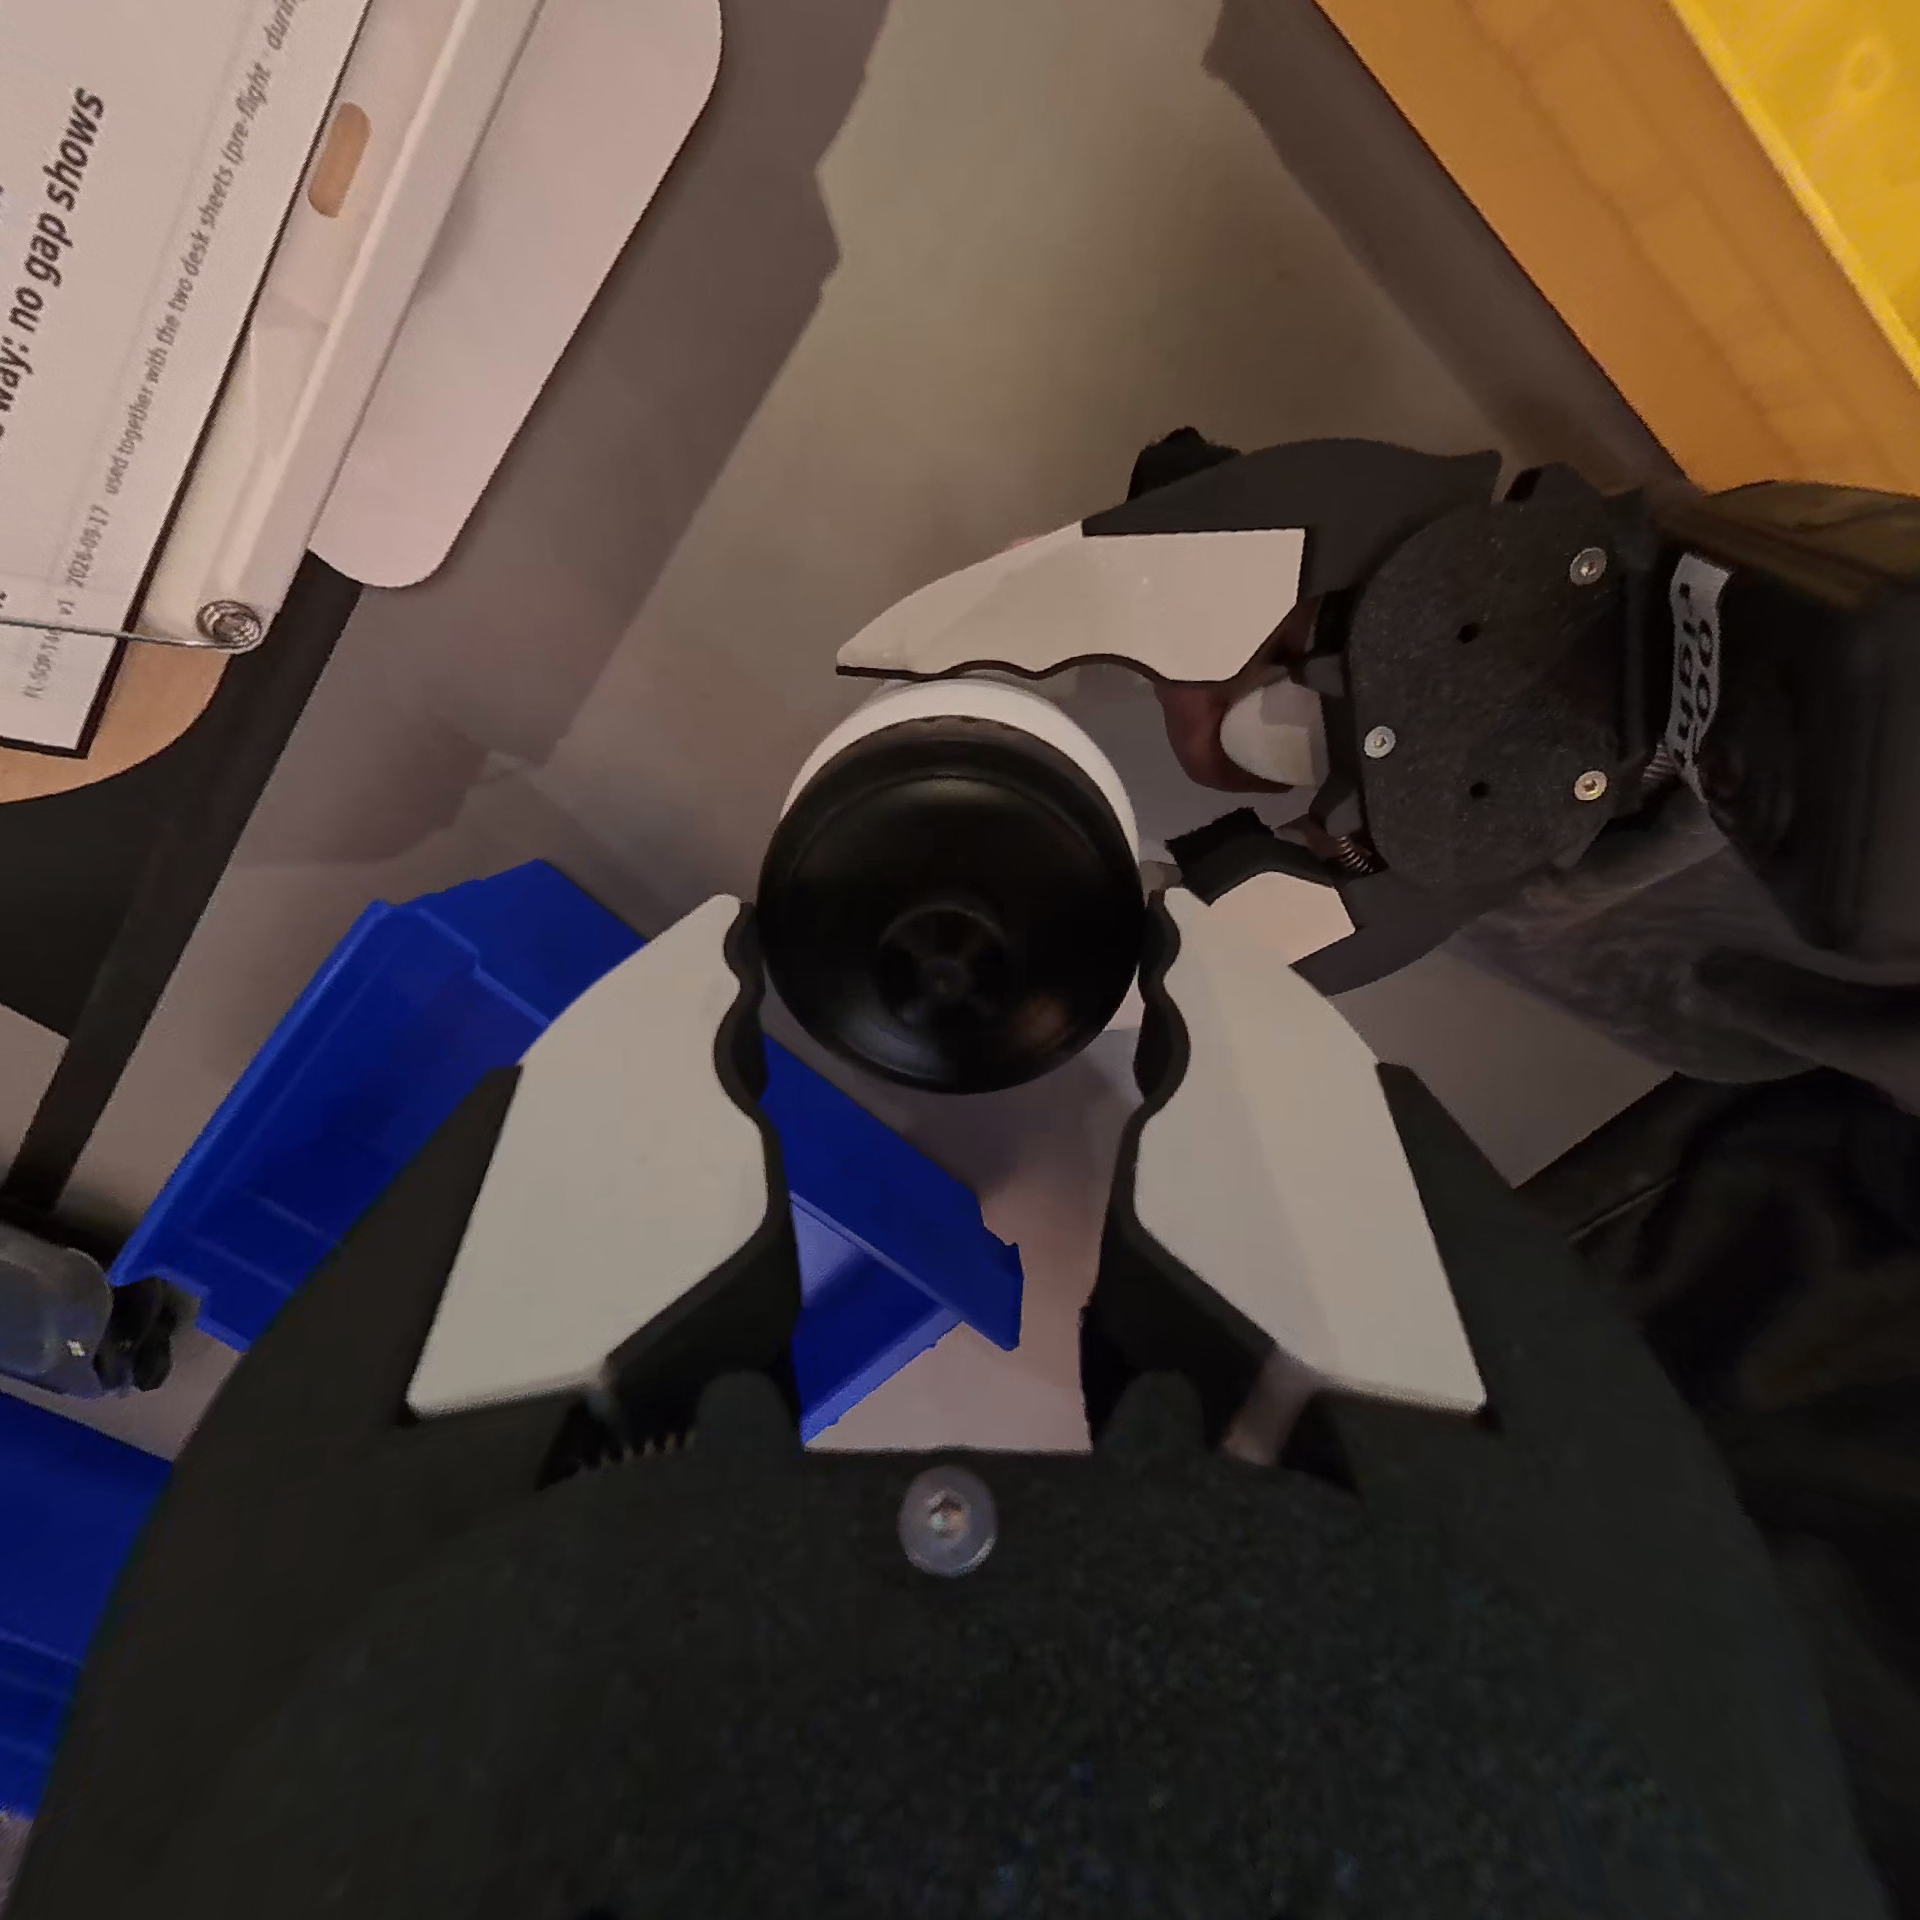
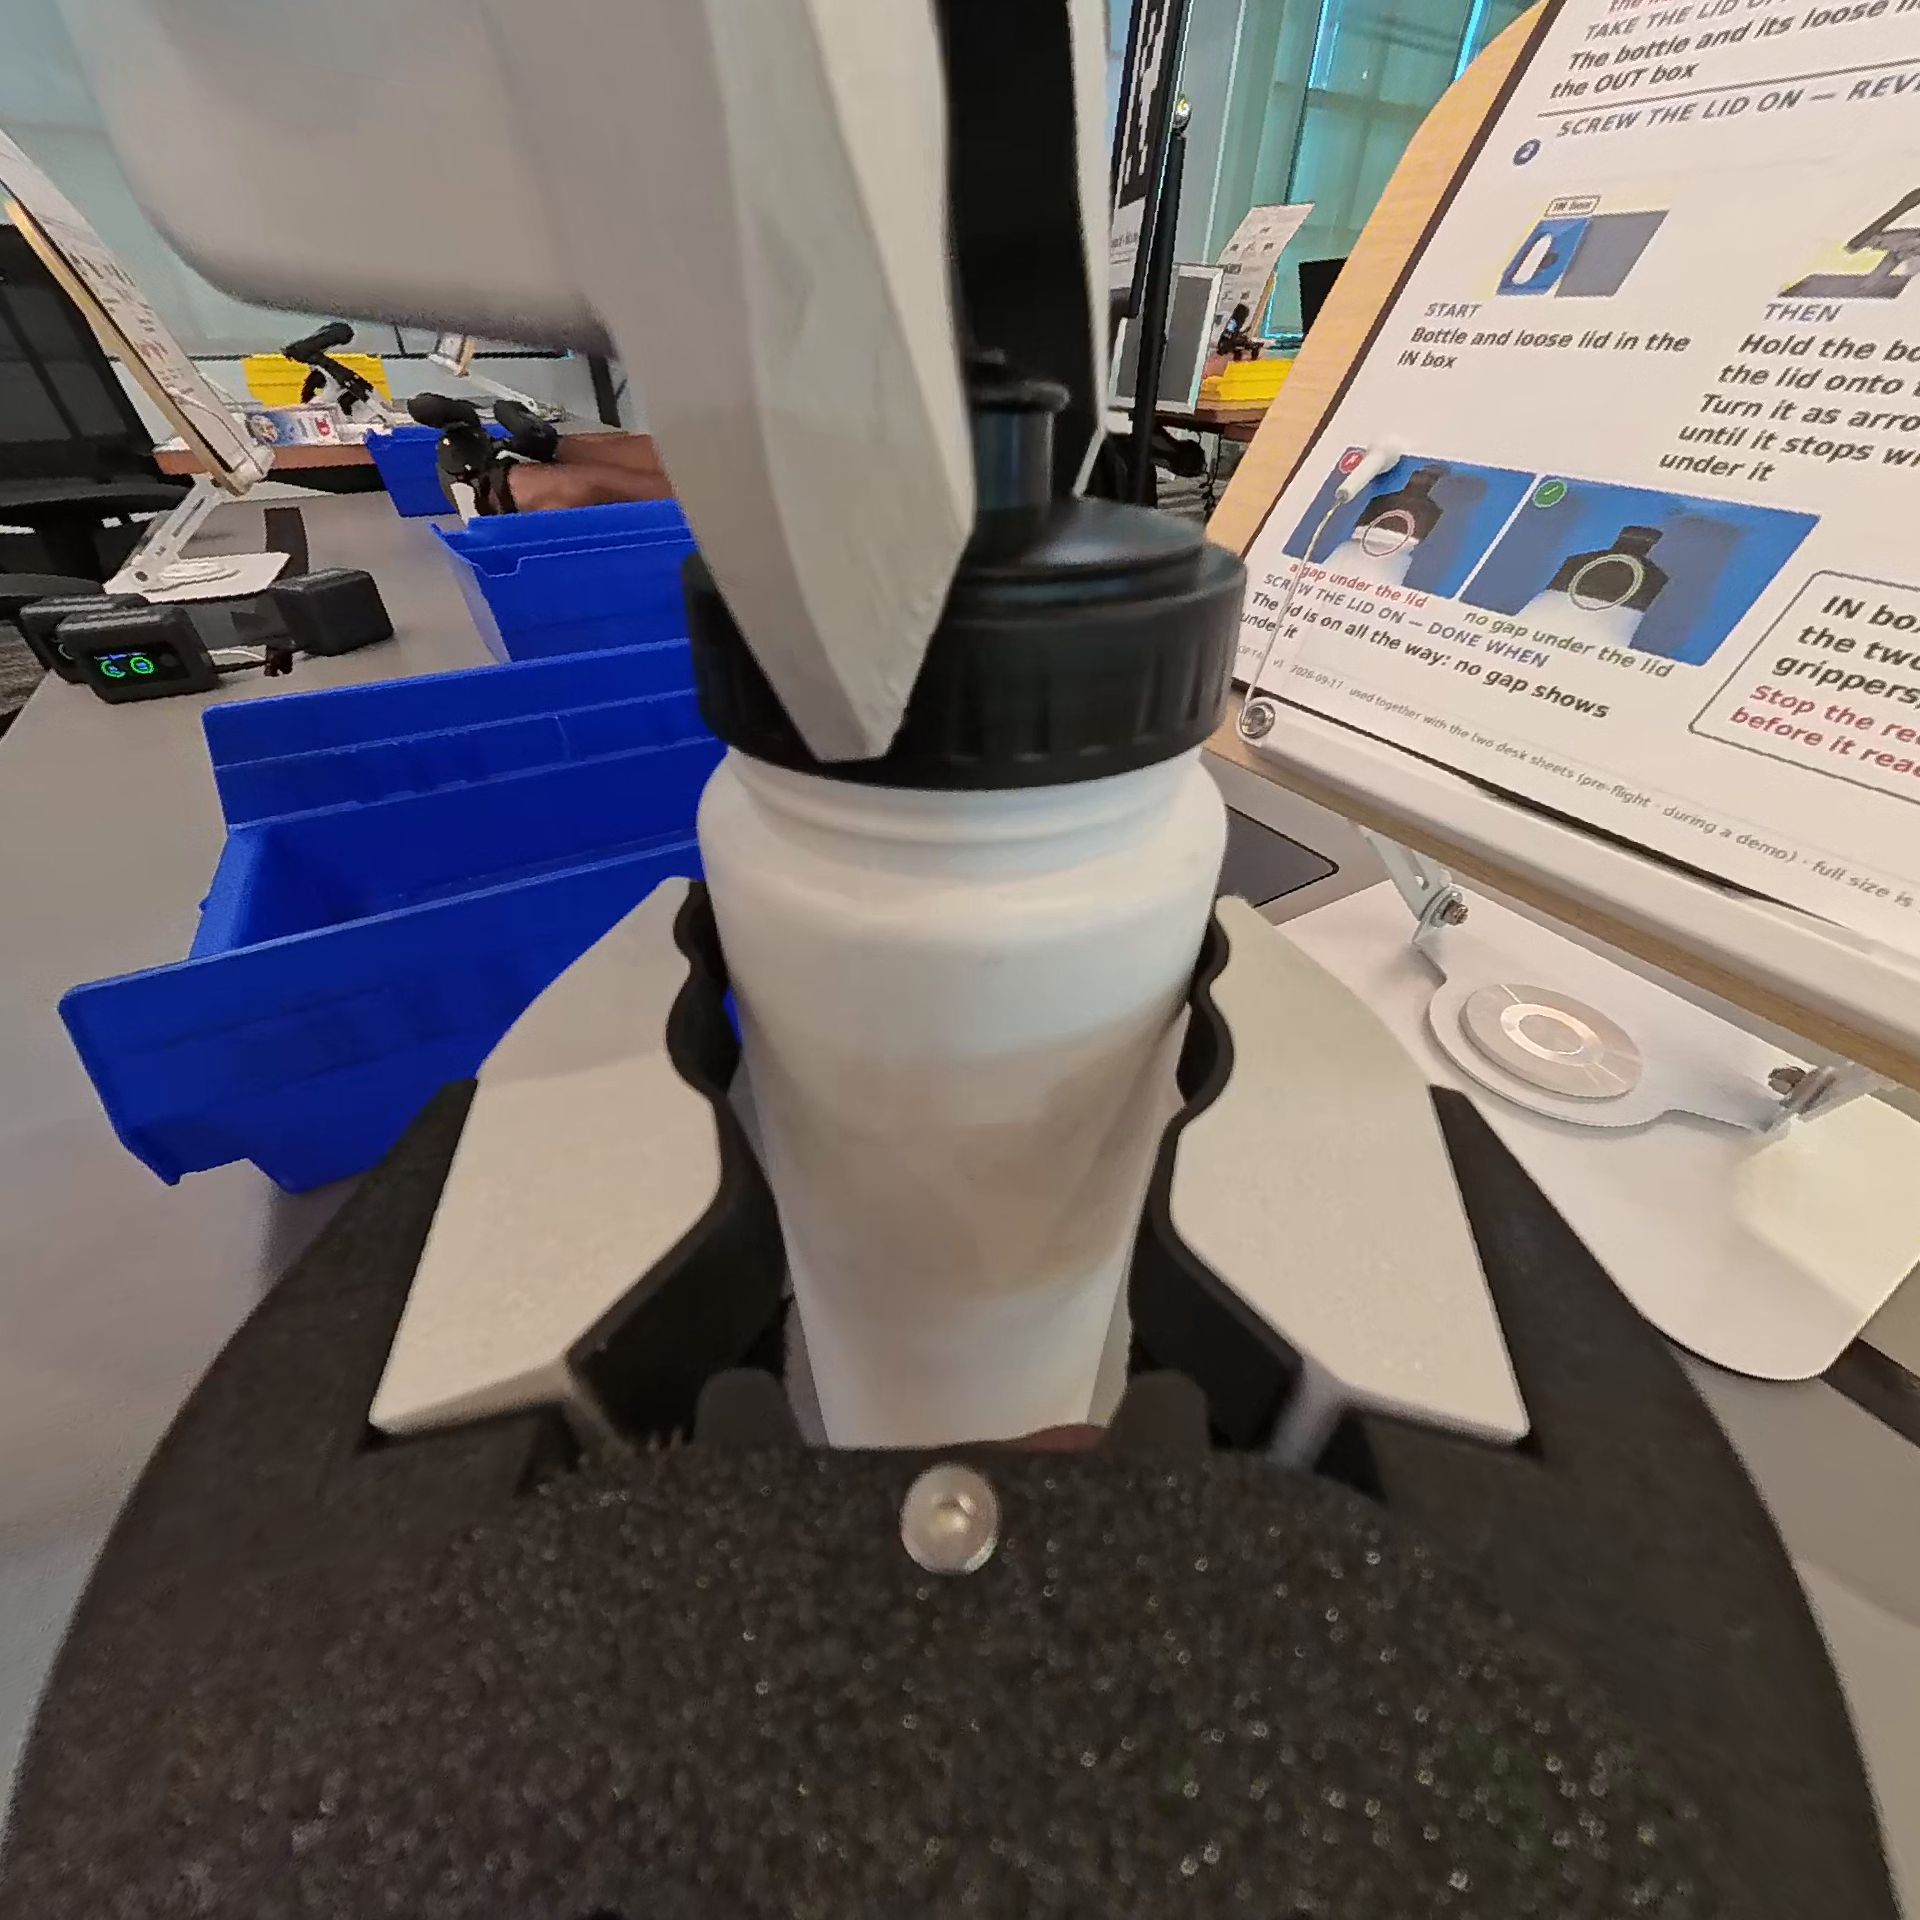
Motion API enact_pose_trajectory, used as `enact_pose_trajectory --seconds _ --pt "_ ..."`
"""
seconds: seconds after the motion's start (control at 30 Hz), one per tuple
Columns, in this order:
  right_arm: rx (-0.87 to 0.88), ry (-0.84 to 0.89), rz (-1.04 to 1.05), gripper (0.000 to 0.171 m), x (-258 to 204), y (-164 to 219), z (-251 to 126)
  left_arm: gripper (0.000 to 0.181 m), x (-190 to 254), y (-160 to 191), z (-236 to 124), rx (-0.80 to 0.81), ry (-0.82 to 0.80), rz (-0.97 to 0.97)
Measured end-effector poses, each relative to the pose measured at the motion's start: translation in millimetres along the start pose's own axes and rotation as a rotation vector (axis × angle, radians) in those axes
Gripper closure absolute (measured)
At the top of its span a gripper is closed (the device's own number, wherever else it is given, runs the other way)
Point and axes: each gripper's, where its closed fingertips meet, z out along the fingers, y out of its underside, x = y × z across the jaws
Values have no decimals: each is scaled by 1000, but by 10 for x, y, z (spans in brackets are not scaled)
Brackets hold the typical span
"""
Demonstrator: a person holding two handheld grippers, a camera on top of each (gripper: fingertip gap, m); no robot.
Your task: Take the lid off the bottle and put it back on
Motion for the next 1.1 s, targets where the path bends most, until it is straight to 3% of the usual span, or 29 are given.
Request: enact_pose_trajectory --seconds 0.2,0.8,0.93,1.1 --pt "-7 -2 -12 86 -25 2 8 112 -3 47 -3 -32 44 206" --pt "-3 0 17 87 10 3 11 111 -55 7 14 -213 105 1061" --pt "2 1 34 87 37 1 3 109 -35 -67 11 -171 112 1004" --pt "1 -3 24 86 20 2 11 94 26 -252 -114 109 94 774"
